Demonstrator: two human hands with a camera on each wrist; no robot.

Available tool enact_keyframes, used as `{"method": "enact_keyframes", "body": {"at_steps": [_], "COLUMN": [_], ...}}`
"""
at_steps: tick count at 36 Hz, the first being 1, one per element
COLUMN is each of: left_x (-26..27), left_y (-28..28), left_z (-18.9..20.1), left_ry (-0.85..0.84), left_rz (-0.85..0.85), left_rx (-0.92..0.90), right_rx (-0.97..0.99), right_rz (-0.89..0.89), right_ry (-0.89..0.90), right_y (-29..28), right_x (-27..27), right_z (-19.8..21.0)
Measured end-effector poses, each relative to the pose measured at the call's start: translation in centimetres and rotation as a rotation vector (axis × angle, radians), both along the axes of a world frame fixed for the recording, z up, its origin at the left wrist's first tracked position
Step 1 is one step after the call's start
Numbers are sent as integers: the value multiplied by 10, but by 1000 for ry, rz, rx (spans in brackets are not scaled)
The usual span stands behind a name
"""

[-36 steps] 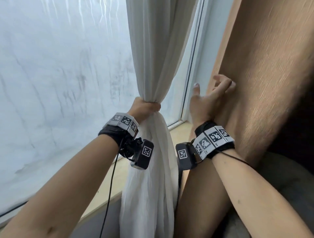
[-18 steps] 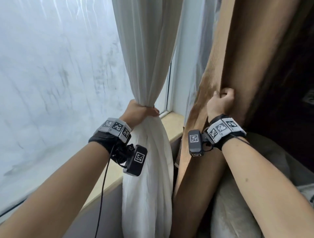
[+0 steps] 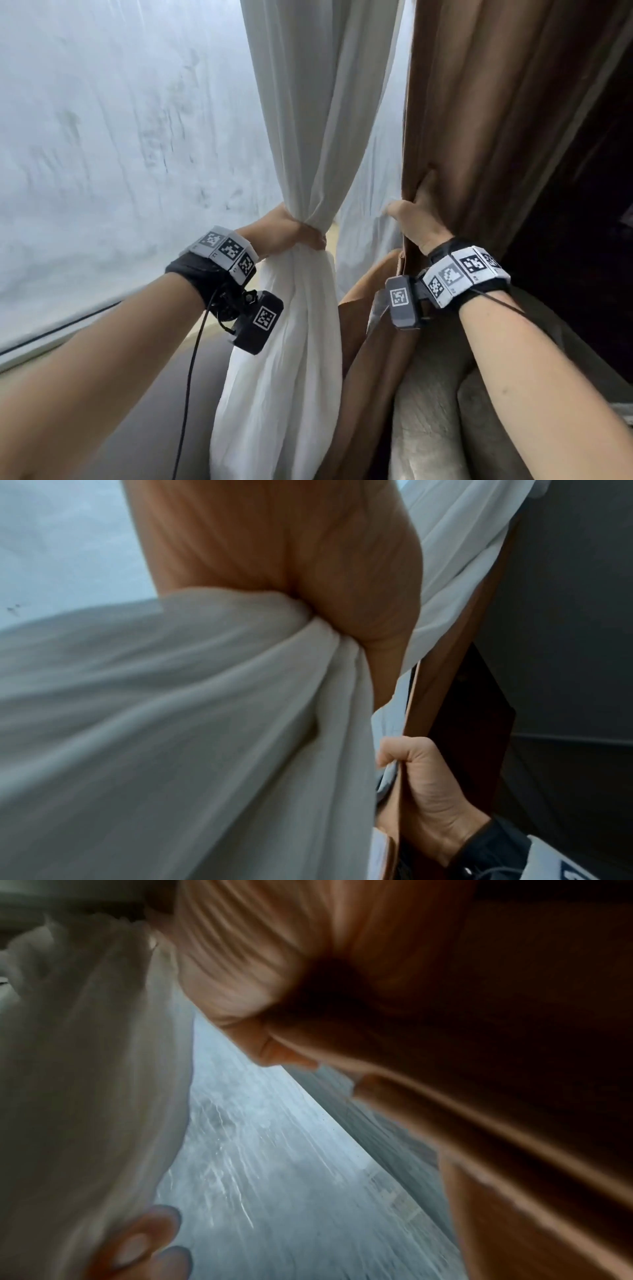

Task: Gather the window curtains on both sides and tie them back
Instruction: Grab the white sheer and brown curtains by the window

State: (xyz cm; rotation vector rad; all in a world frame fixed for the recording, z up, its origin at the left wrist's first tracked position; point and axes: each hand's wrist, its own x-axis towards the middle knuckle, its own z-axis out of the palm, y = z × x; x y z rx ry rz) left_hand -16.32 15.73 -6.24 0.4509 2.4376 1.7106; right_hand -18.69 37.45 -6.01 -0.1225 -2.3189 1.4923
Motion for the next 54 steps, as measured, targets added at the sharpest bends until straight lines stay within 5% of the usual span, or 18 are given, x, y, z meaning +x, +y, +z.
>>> {"method": "enact_keyframes", "body": {"at_steps": [8,16,21,30,36,44,54], "left_x": [-7,12,5,-26,-53,-73,-89], "left_y": [42,68,73,42,15,-27,57], "left_z": [1,1,9,2,2,1,-6], "left_ry": [50,-34,27,221,182,139,199], "left_rz": [228,193,225,594,638,682,381], "left_rx": [29,39,-142,-524,-649,-554,-282], "right_rx": [91,148,216,298,301,270,348], "right_rz": [4,48,27,-106,-199,-243,-72], "right_ry": [107,103,90,30,2,-70,-105], "right_y": [60,84,97,105,106,87,-16], "right_x": [-2,-11,-17,-27,-30,-29,-43], "right_z": [-9,-23,-18,-18,-15,-4,-19]}}
